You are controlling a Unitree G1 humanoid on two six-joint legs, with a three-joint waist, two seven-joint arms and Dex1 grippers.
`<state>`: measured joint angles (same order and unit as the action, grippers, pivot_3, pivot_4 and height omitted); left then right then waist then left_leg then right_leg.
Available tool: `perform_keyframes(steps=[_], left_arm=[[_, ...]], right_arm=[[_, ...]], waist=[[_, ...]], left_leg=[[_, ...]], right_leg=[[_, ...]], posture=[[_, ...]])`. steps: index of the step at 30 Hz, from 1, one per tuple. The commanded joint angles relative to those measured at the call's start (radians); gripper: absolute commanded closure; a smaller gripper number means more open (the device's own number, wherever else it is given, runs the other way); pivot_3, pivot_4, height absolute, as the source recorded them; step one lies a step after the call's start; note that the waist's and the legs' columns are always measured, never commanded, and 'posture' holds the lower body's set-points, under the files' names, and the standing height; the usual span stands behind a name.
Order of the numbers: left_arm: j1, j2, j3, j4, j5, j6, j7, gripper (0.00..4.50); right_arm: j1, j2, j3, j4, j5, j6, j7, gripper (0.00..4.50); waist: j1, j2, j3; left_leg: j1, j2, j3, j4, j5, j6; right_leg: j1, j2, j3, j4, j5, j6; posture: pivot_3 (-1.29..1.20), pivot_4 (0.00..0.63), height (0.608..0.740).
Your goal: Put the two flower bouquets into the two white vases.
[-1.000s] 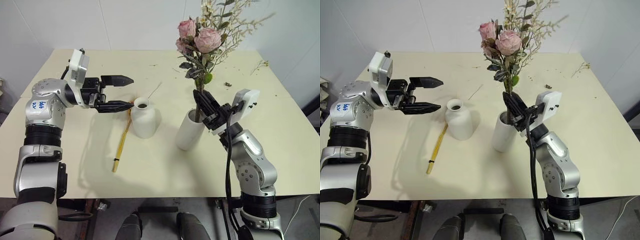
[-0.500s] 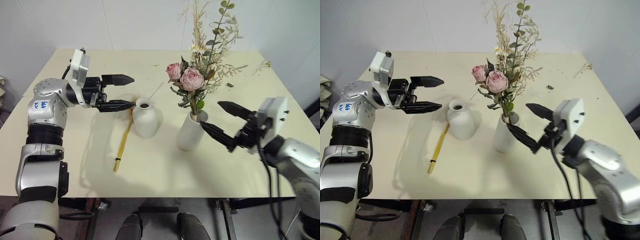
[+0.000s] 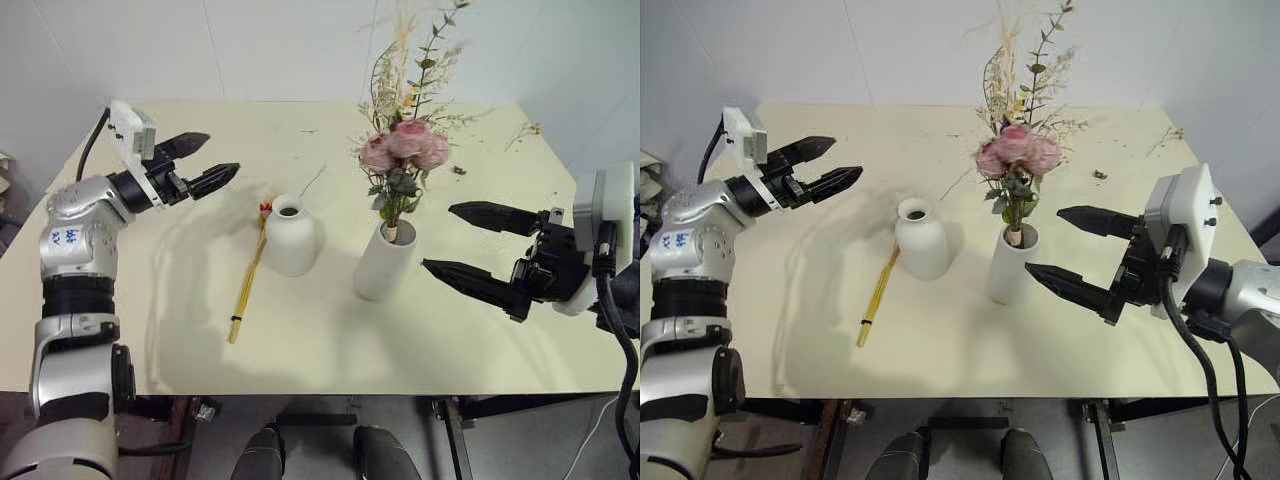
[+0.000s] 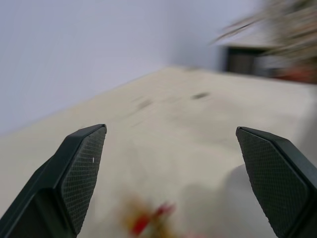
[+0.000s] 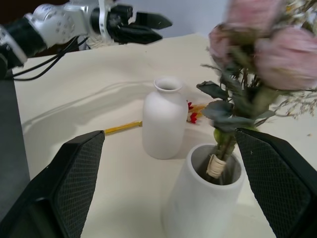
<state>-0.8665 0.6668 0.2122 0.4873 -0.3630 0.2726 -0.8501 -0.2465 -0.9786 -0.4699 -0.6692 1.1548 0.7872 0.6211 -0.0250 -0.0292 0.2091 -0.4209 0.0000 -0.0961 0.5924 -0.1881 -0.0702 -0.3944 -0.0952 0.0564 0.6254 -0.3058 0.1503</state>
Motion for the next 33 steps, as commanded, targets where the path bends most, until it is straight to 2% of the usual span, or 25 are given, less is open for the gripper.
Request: perform_keyframes(steps=[1,8,13,21,24,29,33], left_arm=[[0.047,0.014,-0.001,-0.144,0.051,0.122,0.154,0.00],[0.191,0.007,-0.010,-0.439,0.021,0.475,0.290,0.00],[0.283,0.045,-0.025,-0.657,-0.028,0.767,0.316,0.00],[0.272,0.059,-0.073,-0.834,-0.087,1.157,0.373,0.00],[0.256,0.061,-0.112,-0.838,-0.073,1.231,0.401,0.00],[0.229,0.045,-0.174,-0.804,-0.058,1.260,0.432,0.00],[0.215,0.005,-0.199,-0.772,-0.049,1.204,0.446,0.00]], right_arm=[[-0.023,0.002,0.006,0.007,0.029,-0.012,0.004,0.06],[-0.067,-0.030,0.037,0.060,0.033,-0.002,0.067,0.06],[-0.073,-0.042,0.039,0.081,0.051,0.010,0.115,0.06],[-0.091,-0.064,0.062,0.120,0.020,0.014,0.192,0.06],[-0.101,-0.066,0.073,0.127,0.011,0.019,0.202,0.06],[-0.121,-0.068,0.090,0.143,-0.007,0.024,0.216,0.06],[-0.138,-0.060,0.106,0.144,-0.012,0.026,0.211,0.06]], waist=[[0.002,0.000,0.000],[0.001,0.000,0.000],[-0.002,0.000,0.000],[0.000,0.000,0.000],[0.000,0.000,0.000],[0.001,-0.001,0.000],[0.001,0.000,0.000]], left_leg=[[0.000,0.000,0.000,0.000,0.000,0.000],[0.000,0.000,0.000,0.000,0.000,0.000],[0.000,0.000,0.000,0.000,0.000,0.000],[0.000,0.000,0.000,0.000,0.000,0.000],[0.000,0.000,0.000,0.000,0.000,0.000],[0.000,0.000,0.000,0.000,0.000,0.000],[0.000,0.000,0.001,0.000,-0.001,0.000]], right_leg=[[0.000,0.000,0.000,0.000,0.000,0.000],[0.000,0.000,0.000,0.000,0.000,0.000],[0.000,0.000,0.000,-0.001,0.000,-0.001],[0.000,0.000,0.000,-0.003,-0.001,-0.001],[0.001,0.000,0.000,-0.004,-0.001,-0.002],[0.001,0.000,0.000,-0.004,-0.001,-0.002],[0.000,0.000,0.000,-0.005,-0.002,-0.004]], posture=[[0.00,0.150,0.740],[0.00,0.150,0.740],[0.00,0.150,0.740],[0.00,0.150,0.740],[0.00,0.150,0.740],[0.00,0.150,0.740],[0.00,0.150,0.740]])
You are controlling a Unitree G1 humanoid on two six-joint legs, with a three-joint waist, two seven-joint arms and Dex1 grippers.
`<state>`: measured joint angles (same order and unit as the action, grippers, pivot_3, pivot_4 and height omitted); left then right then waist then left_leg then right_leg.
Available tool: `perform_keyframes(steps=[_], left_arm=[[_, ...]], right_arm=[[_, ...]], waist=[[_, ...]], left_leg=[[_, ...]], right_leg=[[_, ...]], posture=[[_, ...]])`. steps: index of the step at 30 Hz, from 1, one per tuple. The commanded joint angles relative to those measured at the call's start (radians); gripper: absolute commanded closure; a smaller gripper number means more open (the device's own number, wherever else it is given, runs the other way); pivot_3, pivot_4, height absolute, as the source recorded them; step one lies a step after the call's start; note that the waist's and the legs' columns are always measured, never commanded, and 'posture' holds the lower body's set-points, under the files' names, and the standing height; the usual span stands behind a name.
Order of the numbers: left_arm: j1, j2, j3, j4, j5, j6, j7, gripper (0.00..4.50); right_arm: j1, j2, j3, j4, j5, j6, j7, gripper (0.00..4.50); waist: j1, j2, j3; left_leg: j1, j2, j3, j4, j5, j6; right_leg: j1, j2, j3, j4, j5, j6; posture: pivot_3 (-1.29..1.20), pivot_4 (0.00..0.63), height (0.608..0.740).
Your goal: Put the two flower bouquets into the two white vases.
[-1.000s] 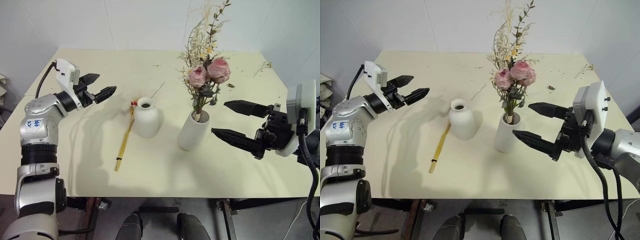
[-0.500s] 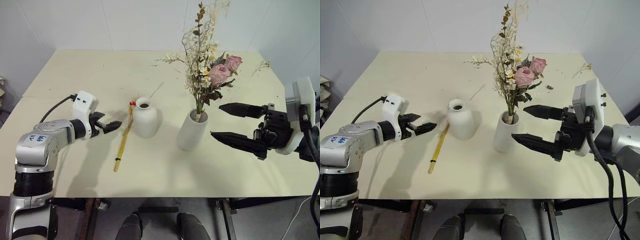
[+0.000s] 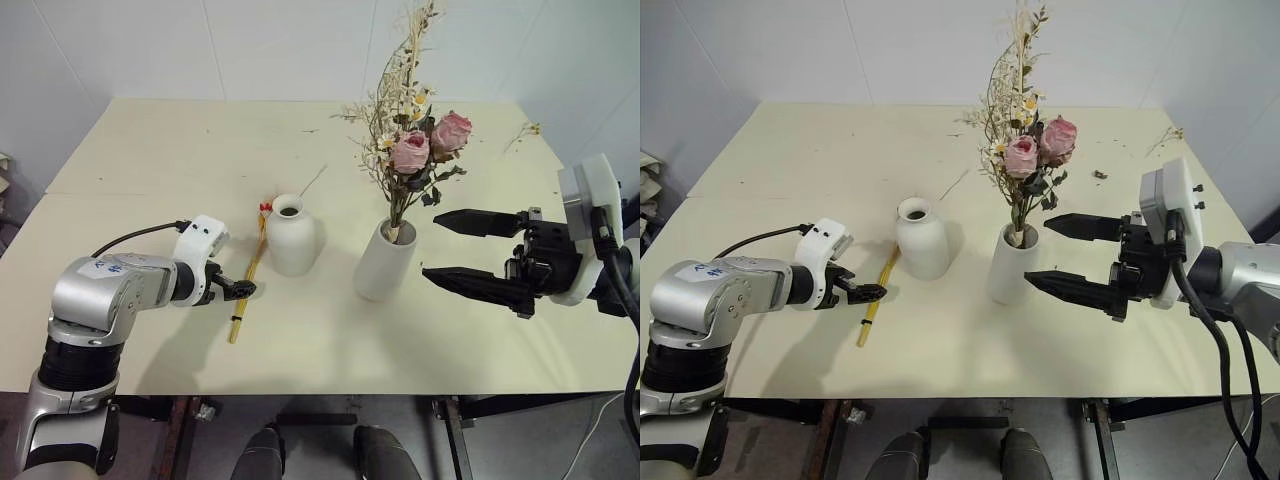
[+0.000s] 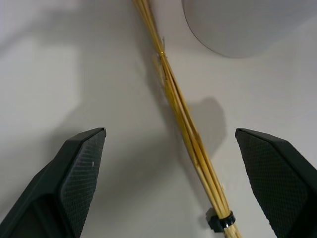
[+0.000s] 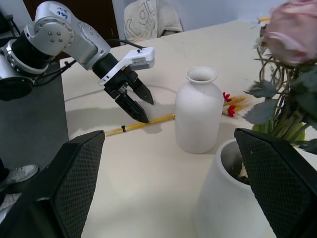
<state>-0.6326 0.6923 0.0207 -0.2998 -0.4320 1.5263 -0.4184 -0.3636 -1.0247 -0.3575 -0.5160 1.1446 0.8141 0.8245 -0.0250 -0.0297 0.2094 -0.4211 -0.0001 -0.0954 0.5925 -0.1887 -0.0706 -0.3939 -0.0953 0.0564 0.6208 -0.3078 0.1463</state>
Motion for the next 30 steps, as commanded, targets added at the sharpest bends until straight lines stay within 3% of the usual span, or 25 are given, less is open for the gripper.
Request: perform_keyframes(steps=[1,6,12,16,27,28,30], left_arm=[[-0.027,-0.033,-0.017,0.037,0.032,-0.074,0.024,0.00],[-0.079,-0.079,-0.062,0.143,0.068,-0.110,0.056,0.00],[-0.114,-0.061,-0.133,0.191,0.068,-0.087,0.021,0.00],[-0.138,-0.051,-0.162,0.229,0.082,-0.071,0.020,0.85],[-0.165,-0.009,-0.169,0.281,0.118,-0.094,0.013,4.25],[-0.170,-0.009,-0.159,0.295,0.126,-0.109,0.017,4.49],[-0.189,-0.017,-0.135,0.325,0.146,-0.158,0.033,4.49]], right_arm=[[-0.022,-0.011,-0.005,-0.011,-0.003,-0.001,0.005,0.06],[-0.012,-0.001,-0.001,-0.023,-0.012,-0.003,-0.008,0.06],[0.005,0.007,-0.003,-0.042,-0.016,-0.003,-0.023,0.06],[0.012,0.008,-0.006,-0.048,-0.023,-0.004,-0.031,0.00],[0.021,0.018,-0.009,-0.047,-0.045,-0.025,-0.035,0.00],[0.022,0.020,-0.011,-0.048,-0.048,-0.026,-0.035,0.00],[0.026,0.025,-0.013,-0.050,-0.053,-0.028,-0.035,0.00]], waist=[[0.001,0.000,0.000],[0.004,0.000,0.000],[0.004,0.000,0.000],[0.004,0.000,0.000],[0.003,0.000,0.000],[0.003,0.000,0.000],[0.003,0.000,0.000]], left_leg=[[0.000,0.000,0.000,0.000,0.000,0.000],[0.000,0.000,0.000,0.000,0.000,0.000],[0.000,-0.001,0.000,0.000,0.000,0.000],[0.000,-0.001,0.000,0.000,0.000,0.000],[0.000,-0.001,0.000,0.000,-0.001,0.001],[0.000,-0.001,0.000,0.000,0.000,0.001],[0.000,-0.001,0.000,0.000,0.000,0.001]], right_leg=[[0.000,0.000,0.000,0.000,0.000,0.000],[0.000,0.000,0.000,0.000,0.000,0.000],[0.000,0.000,0.000,0.000,0.001,0.002],[0.000,-0.001,0.000,0.000,0.001,0.002],[0.000,-0.001,0.000,0.000,0.001,0.003],[0.000,-0.001,0.000,0.000,0.001,0.003],[0.000,-0.001,0.000,0.000,0.001,0.003]], posture=[[0.00,0.150,0.740],[0.00,0.150,0.740],[0.00,0.150,0.740],[0.00,0.150,0.740],[0.00,0.150,0.740],[0.00,0.150,0.740],[0.00,0.150,0.740]])
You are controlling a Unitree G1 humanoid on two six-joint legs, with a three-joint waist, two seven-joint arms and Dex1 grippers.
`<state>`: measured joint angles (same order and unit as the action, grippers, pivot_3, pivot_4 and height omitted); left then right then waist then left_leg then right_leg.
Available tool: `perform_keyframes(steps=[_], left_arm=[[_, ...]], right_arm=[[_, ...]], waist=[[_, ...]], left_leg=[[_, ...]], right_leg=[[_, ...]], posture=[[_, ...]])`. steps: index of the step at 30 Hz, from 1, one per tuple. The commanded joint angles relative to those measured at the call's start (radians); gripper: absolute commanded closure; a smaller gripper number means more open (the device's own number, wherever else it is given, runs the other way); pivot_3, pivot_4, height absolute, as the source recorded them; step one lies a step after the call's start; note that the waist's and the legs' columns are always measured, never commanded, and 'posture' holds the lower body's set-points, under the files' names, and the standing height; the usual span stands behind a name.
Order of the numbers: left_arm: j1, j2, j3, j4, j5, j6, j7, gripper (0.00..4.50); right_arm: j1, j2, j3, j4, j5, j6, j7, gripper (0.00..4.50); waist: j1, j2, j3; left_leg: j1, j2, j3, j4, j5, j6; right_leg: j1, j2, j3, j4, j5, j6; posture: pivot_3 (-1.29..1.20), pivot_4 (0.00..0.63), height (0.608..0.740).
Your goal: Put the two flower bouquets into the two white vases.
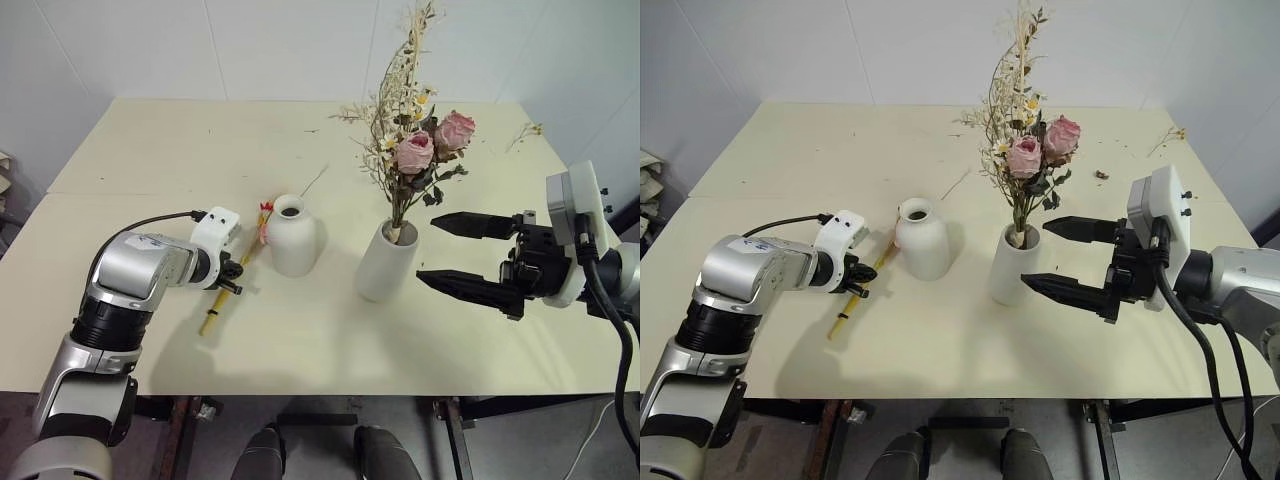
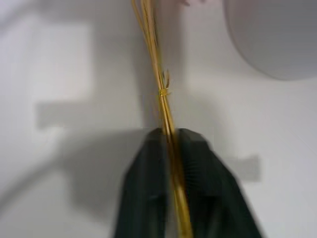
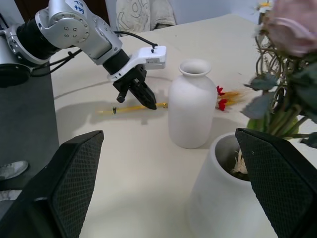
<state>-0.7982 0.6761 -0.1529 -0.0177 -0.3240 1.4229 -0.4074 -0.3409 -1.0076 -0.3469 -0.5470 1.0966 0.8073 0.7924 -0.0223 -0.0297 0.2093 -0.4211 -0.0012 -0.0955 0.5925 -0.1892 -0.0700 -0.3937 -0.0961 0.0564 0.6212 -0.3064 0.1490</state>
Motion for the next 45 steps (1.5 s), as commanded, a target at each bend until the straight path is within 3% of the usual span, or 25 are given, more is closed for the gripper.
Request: perform_keyframes(steps=[1,7,13,20,28,33,45], left_arm=[[-0.036,-0.004,0.049,0.061,0.047,-0.072,0.032,4.49],[-0.110,-0.051,0.138,0.193,0.110,-0.323,0.107,4.49],[-0.204,-0.096,0.275,0.369,0.137,-0.766,0.172,4.49],[-0.256,-0.226,0.420,0.403,-0.049,-1.160,-0.046,4.49],[-0.342,-0.310,0.485,0.450,-0.235,-1.162,-0.226,4.49],[-0.347,-0.363,0.538,0.435,-0.405,-1.155,-0.433,4.49],[-0.276,-0.338,0.395,0.541,-0.315,-1.115,-0.647,4.49]], right_arm=[[0.006,0.010,-0.024,-0.021,-0.009,-0.022,-0.004,0.00],[0.025,0.029,-0.038,-0.042,-0.012,-0.025,-0.025,0.00],[0.049,0.035,-0.062,-0.059,-0.013,-0.028,-0.045,0.00],[0.070,0.048,-0.073,-0.084,-0.009,-0.040,-0.075,0.00],[0.091,0.071,-0.091,-0.120,0.034,-0.052,-0.085,0.00],[0.080,0.095,-0.095,-0.145,0.113,-0.067,-0.097,0.00],[0.144,0.109,-0.093,-0.206,0.104,-0.101,-0.173,0.00]], waist=[[0.000,0.000,0.000],[0.003,0.000,0.000],[0.012,0.000,0.000],[0.029,0.000,0.000],[0.022,0.000,0.000],[0.018,0.000,0.000],[0.021,-0.001,0.000]], left_leg=[[0.000,0.000,0.000,0.000,0.000,0.000],[0.000,0.000,0.000,0.000,0.000,0.000],[-0.001,0.000,0.000,0.000,0.000,0.000],[-0.001,-0.001,0.001,0.000,0.000,-0.001],[-0.001,-0.001,0.001,0.003,0.000,-0.001],[-0.001,0.000,0.001,0.003,0.000,0.000],[-0.001,0.000,0.000,0.004,0.000,0.000]], right_leg=[[0.000,0.000,0.000,0.000,0.000,0.000],[0.000,0.000,0.000,0.000,0.000,0.001],[0.000,0.000,0.000,0.000,0.001,0.002],[0.000,-0.001,0.000,-0.001,0.001,0.003],[0.001,0.000,0.000,0.000,0.002,0.004],[0.001,0.000,0.000,0.001,0.002,0.004],[0.002,0.001,0.000,0.001,0.003,0.004]], posture=[[0.00,0.150,0.740],[0.00,0.150,0.740],[0.00,0.150,0.740],[0.00,0.150,0.740],[0.00,0.150,0.740],[0.00,0.150,0.740],[0.00,0.150,0.740]])
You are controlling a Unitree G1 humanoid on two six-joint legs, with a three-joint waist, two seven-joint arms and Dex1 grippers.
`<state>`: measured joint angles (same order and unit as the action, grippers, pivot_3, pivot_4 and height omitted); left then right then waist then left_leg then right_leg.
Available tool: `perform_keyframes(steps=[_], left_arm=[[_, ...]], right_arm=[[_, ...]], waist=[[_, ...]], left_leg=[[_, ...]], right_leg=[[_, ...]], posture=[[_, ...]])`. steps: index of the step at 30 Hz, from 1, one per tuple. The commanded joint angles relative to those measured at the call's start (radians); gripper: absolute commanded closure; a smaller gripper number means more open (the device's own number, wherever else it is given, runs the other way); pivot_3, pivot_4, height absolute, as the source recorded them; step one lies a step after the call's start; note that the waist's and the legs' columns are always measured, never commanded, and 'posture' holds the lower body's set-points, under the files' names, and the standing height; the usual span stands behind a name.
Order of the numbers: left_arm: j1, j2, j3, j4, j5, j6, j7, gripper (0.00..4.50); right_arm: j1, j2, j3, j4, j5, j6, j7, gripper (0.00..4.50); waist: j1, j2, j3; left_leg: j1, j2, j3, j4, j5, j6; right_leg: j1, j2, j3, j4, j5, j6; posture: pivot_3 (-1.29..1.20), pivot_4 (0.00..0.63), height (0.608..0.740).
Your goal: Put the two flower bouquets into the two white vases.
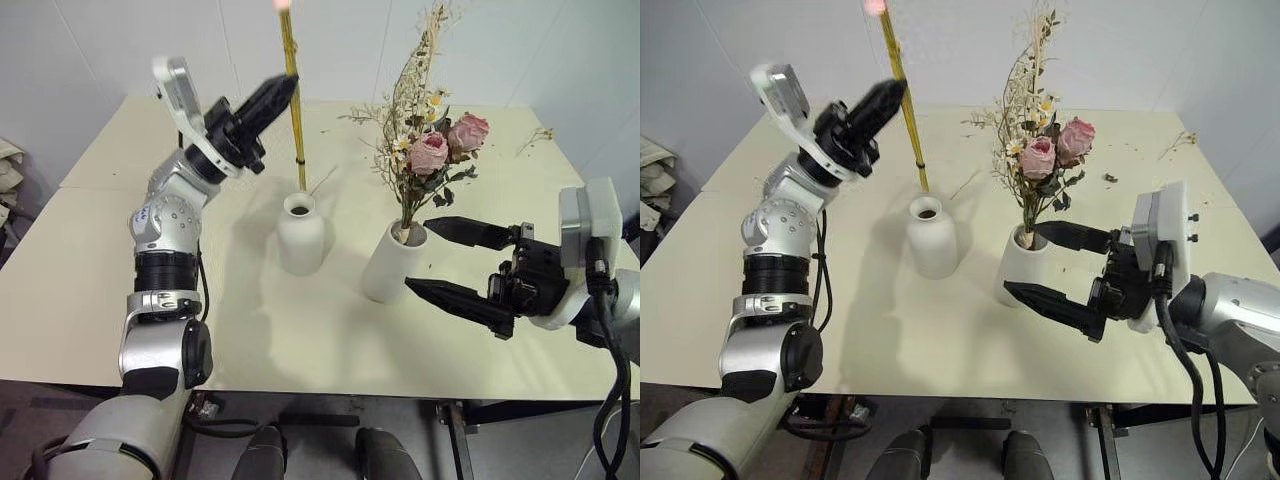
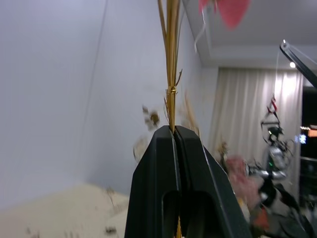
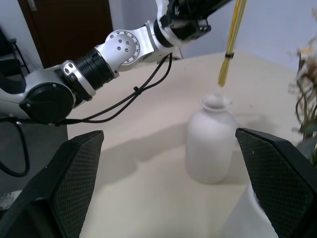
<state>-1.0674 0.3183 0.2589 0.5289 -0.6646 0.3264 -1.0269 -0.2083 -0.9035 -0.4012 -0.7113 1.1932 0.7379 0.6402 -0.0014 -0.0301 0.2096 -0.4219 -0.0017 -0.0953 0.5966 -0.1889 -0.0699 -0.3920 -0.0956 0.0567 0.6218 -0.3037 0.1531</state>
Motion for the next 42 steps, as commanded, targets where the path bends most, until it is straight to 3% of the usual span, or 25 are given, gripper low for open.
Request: perform_keyframes(steps=[1,12,25,30,40,42], left_arm=[[-0.005,0.018,-0.017,0.005,0.035,-0.033,-0.025,4.49],[0.010,0.008,-0.033,0.081,0.104,-0.126,-0.029,4.49],[0.096,0.034,-0.062,-0.006,0.114,0.002,-0.001,4.49],[0.105,0.052,-0.095,-0.031,0.144,0.027,-0.002,3.31],[0.170,0.140,-0.078,-0.232,0.091,0.124,-0.063,0.14],[0.170,0.183,-0.059,-0.245,0.088,0.126,-0.069,0.03]], right_arm=[[0.019,0.006,-0.042,-0.048,0.010,-0.033,-0.028,0.00],[0.063,-0.006,-0.059,-0.074,0.025,-0.047,-0.074,0.00],[0.060,-0.021,-0.067,-0.067,0.032,-0.042,-0.094,0.00],[0.042,-0.024,-0.058,-0.053,0.027,-0.042,-0.088,0.00],[0.050,-0.041,-0.076,-0.037,0.014,-0.037,-0.058,0.00],[0.064,-0.050,-0.090,-0.026,0.004,-0.038,-0.039,0.00]], waist=[[0.000,0.000,0.000],[0.000,0.000,0.000],[0.000,0.000,0.000],[0.000,0.000,0.000],[-0.002,0.000,0.000],[-0.001,0.000,0.000]], left_leg=[[0.000,0.000,0.000,0.000,0.000,0.000],[0.000,0.000,0.000,0.000,0.000,0.000],[0.000,0.000,0.000,0.000,0.000,0.000],[0.000,0.000,0.000,-0.001,0.000,0.000],[0.000,0.001,0.000,-0.001,0.000,0.000],[0.000,0.001,0.000,-0.001,0.000,0.000]], right_leg=[[0.000,0.000,0.000,0.000,0.000,0.000],[0.000,0.000,0.000,-0.001,0.000,0.000],[0.000,0.000,0.000,0.000,0.000,0.000],[0.000,0.000,0.000,0.000,0.000,-0.001],[0.000,0.000,0.000,0.000,0.000,-0.001],[0.000,0.000,0.000,0.000,0.000,-0.001]], posture=[[0.00,0.150,0.740],[0.00,0.150,0.740],[0.00,0.150,0.740],[0.00,0.150,0.740],[0.00,0.150,0.740],[0.00,0.150,0.740]])
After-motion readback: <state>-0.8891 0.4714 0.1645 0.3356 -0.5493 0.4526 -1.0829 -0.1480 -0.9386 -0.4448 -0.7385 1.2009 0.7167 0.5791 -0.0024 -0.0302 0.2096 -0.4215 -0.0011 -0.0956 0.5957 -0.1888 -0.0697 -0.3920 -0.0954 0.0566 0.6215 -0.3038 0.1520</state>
